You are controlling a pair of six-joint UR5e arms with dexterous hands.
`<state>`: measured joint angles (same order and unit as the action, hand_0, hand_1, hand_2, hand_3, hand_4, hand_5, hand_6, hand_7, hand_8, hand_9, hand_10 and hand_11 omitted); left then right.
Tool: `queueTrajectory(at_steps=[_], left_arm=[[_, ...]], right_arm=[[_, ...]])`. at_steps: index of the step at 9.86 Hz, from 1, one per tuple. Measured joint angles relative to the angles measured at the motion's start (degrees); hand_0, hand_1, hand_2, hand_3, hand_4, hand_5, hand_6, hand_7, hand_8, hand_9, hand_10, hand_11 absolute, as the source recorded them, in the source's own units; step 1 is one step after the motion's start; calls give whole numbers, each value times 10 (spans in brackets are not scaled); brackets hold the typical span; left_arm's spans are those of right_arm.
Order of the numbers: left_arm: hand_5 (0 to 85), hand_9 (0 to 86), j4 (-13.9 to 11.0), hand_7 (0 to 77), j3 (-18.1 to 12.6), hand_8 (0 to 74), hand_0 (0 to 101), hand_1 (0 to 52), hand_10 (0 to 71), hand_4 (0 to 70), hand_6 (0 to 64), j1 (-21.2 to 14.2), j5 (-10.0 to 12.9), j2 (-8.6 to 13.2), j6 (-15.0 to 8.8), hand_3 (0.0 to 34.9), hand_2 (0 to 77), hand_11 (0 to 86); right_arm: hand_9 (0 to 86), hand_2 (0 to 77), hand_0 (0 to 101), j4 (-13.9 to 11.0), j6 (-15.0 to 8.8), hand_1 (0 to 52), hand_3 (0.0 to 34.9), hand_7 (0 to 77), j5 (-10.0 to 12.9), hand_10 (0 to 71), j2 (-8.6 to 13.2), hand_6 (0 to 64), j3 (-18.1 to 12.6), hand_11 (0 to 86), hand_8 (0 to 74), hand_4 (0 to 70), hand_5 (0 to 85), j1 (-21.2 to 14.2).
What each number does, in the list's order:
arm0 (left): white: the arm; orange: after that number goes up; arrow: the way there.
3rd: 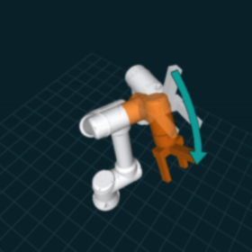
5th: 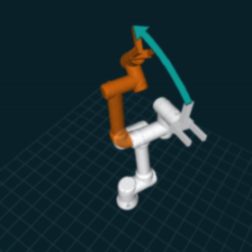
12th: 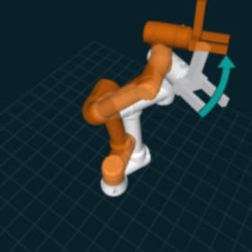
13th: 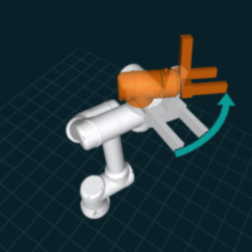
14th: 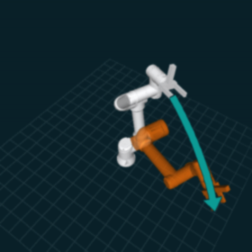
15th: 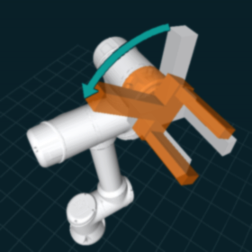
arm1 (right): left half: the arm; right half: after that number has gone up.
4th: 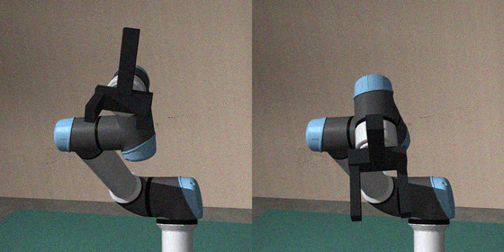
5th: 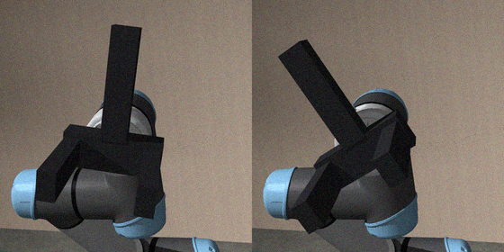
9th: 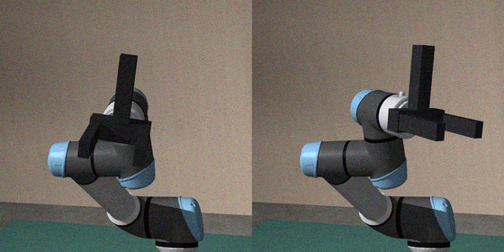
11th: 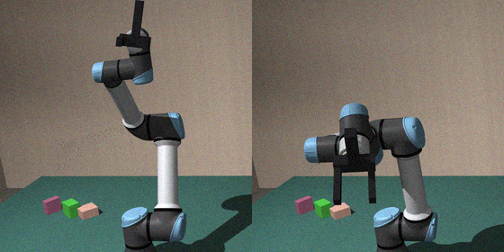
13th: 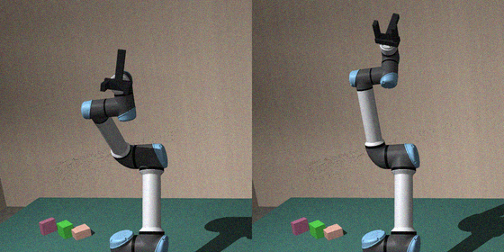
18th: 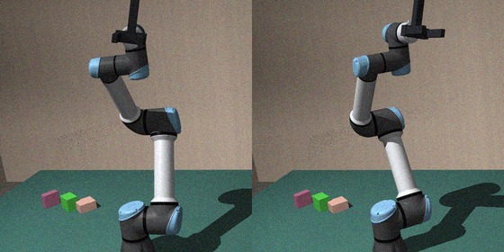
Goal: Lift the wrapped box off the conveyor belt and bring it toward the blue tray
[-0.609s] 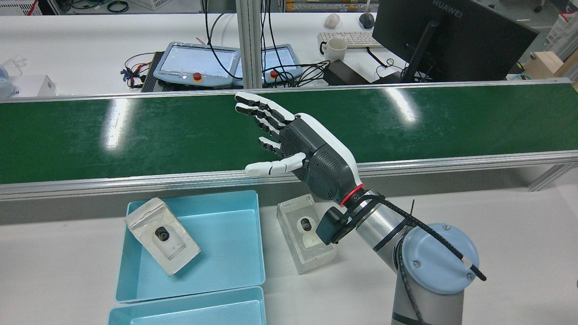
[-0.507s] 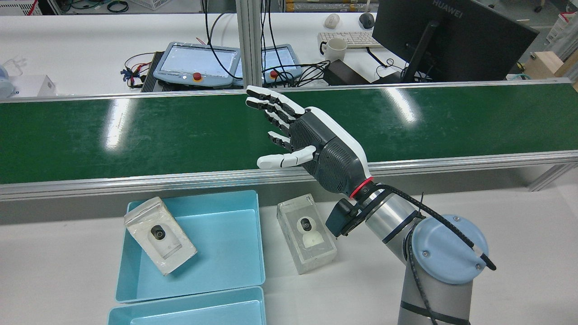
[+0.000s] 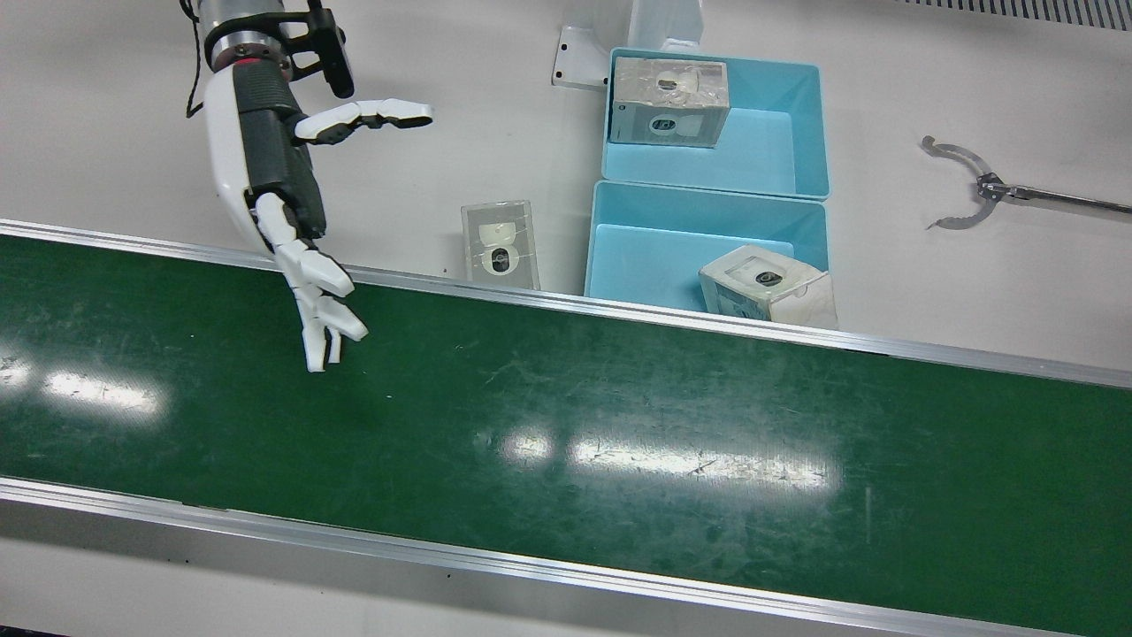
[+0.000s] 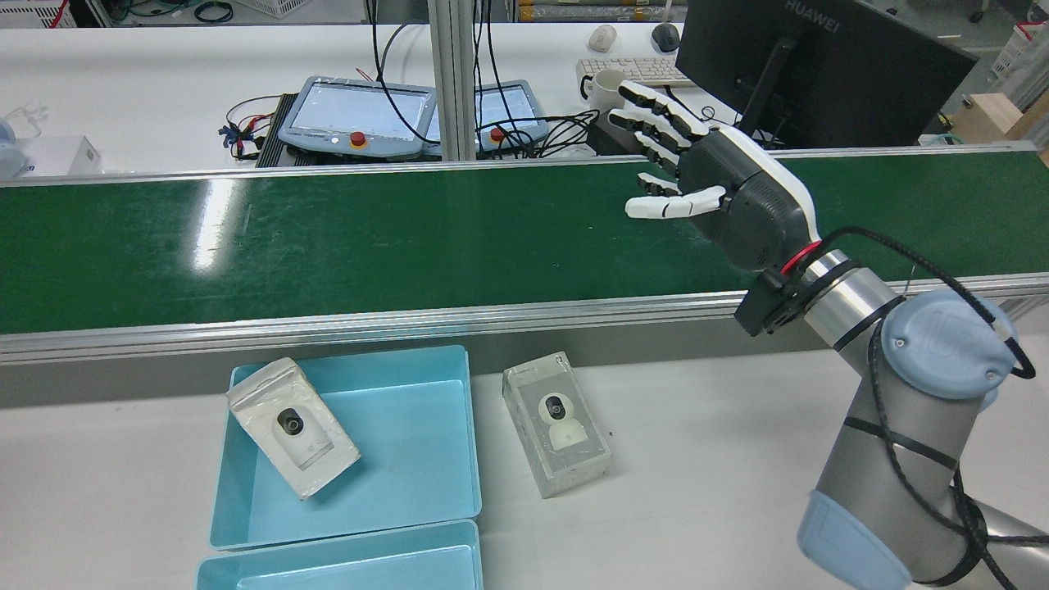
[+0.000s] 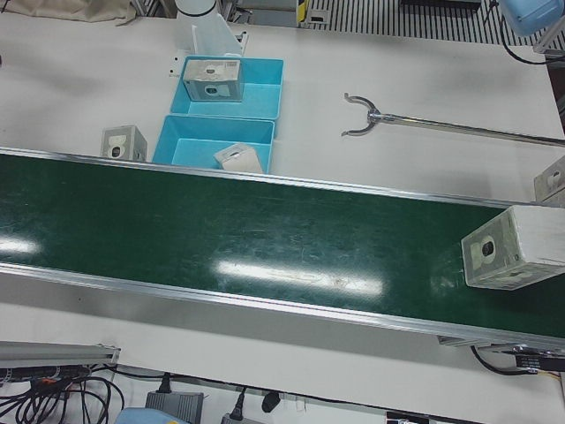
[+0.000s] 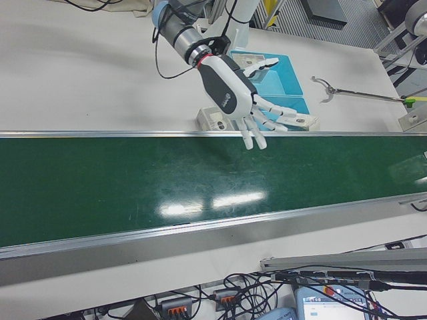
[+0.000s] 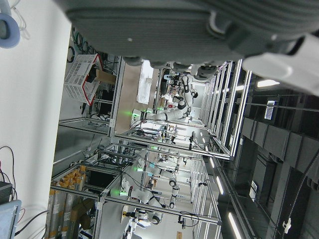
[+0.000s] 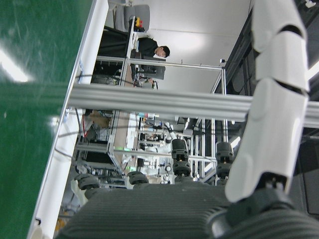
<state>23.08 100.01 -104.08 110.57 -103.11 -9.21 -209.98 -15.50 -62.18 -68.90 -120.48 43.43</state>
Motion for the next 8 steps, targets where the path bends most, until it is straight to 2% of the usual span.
queueTrajectory(at_steps=[1, 2, 3, 4, 5, 7, 8], left_arm=[[5, 5, 0, 5, 0, 5, 0, 0, 5, 0, 0, 0, 0, 0, 0, 0, 11, 0], [5, 0, 0, 5, 0, 5, 0, 0, 0, 0, 0, 0, 0, 0, 0, 0, 11, 0], [5, 5, 0, 5, 0, 0, 0, 0, 5, 0, 0, 0, 0, 0, 0, 0, 11, 0], [5, 0, 0, 5, 0, 5, 0, 0, 5, 0, 0, 0, 0, 0, 0, 0, 5, 0], [5, 0, 0, 5, 0, 5, 0, 0, 5, 0, 0, 0, 0, 0, 0, 0, 5, 0], [5, 0, 0, 5, 0, 5, 0, 0, 5, 0, 0, 0, 0, 0, 0, 0, 5, 0], [5, 0, 0, 5, 0, 5, 0, 0, 0, 0, 0, 0, 0, 0, 0, 0, 11, 0]], right_arm=[[16, 164, 441, -2, 2, 125, 306, 169, -8, 11, -12, 0, 2, 22, 0, 76, 142, 30], [27, 142, 433, -5, 6, 104, 314, 180, -16, 16, -21, 0, 4, 27, 0, 33, 153, 55], [27, 142, 433, -7, 10, 104, 314, 180, -22, 16, -27, 0, 6, 27, 0, 33, 153, 71], [44, 131, 434, -9, 12, 104, 298, 196, -25, 16, -30, 0, 7, 27, 0, 33, 169, 79], [54, 109, 416, -10, 13, 82, 299, 196, -26, 16, -31, 0, 8, 27, 0, 38, 180, 84], [71, 109, 416, -10, 14, 82, 299, 196, -27, 16, -32, 0, 9, 27, 16, 38, 180, 88], [71, 114, 410, -10, 14, 104, 299, 196, -28, 16, -32, 0, 10, 27, 16, 49, 191, 88]])
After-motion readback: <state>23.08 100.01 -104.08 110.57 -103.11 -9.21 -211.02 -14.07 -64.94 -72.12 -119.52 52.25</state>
